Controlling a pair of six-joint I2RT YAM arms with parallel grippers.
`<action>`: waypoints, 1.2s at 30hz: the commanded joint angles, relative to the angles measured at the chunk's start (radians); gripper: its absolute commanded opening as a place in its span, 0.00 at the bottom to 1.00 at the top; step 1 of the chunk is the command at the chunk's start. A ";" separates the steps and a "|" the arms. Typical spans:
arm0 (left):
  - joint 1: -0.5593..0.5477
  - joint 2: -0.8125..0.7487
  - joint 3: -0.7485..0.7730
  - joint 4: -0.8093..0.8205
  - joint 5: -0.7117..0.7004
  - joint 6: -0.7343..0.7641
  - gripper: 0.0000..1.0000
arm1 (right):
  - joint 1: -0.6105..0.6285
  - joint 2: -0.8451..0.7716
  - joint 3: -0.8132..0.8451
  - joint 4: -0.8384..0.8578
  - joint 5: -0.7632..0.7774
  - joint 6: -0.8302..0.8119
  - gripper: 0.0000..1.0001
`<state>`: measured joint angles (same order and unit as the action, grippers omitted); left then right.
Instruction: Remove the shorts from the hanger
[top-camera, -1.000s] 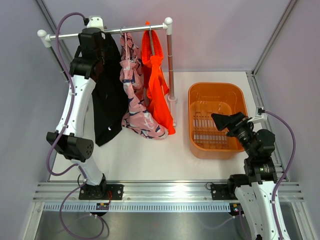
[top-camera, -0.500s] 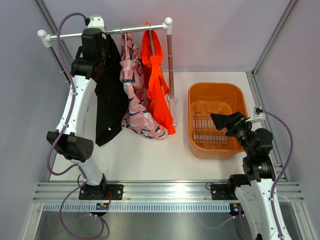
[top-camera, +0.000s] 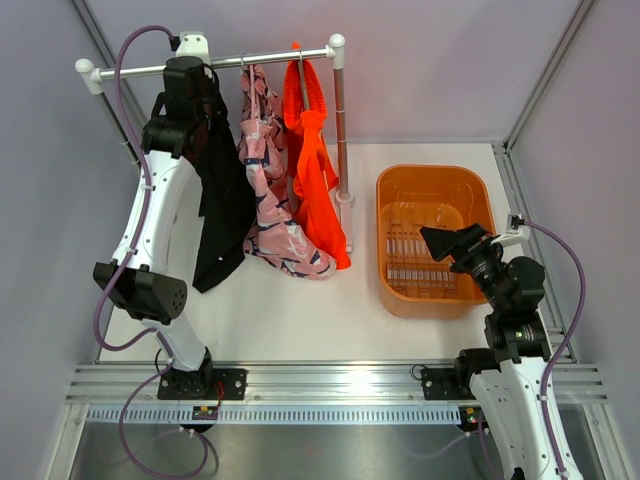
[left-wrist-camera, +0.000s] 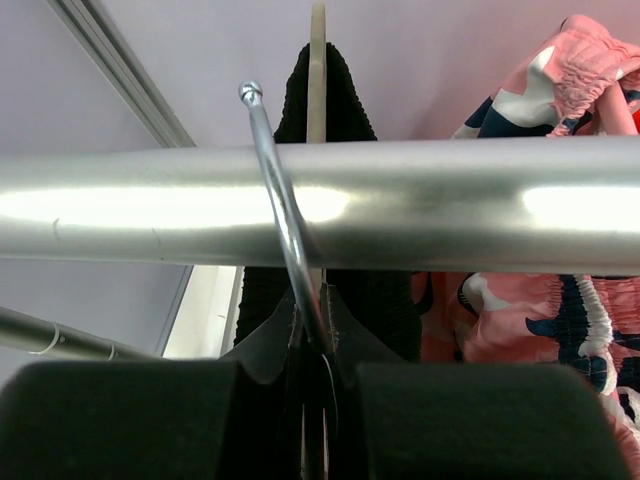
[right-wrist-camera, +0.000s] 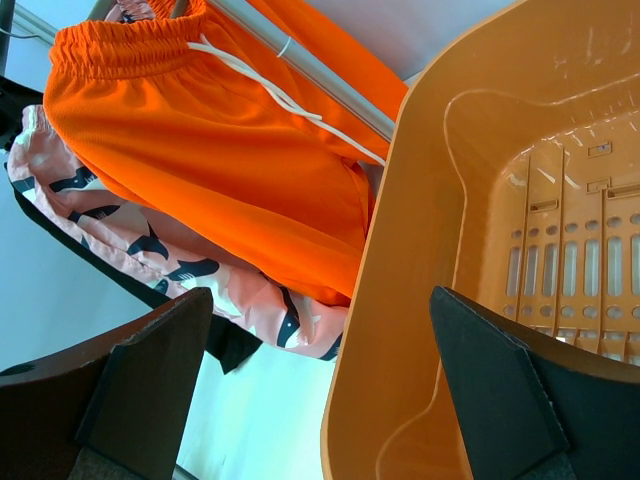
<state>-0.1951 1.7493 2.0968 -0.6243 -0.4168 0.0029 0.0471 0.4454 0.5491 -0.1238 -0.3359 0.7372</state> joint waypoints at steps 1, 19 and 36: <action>0.005 -0.028 0.009 0.054 -0.017 0.005 0.00 | -0.006 0.001 -0.003 0.044 -0.017 -0.009 0.99; -0.017 -0.082 0.101 0.005 0.038 0.003 0.00 | -0.004 0.007 0.011 0.032 -0.028 -0.042 0.99; -0.061 -0.106 0.112 -0.061 -0.017 0.003 0.00 | -0.004 0.010 0.015 0.032 -0.040 -0.064 0.99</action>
<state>-0.2451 1.6989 2.1590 -0.7231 -0.4034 0.0025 0.0471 0.4480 0.5488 -0.1238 -0.3592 0.6956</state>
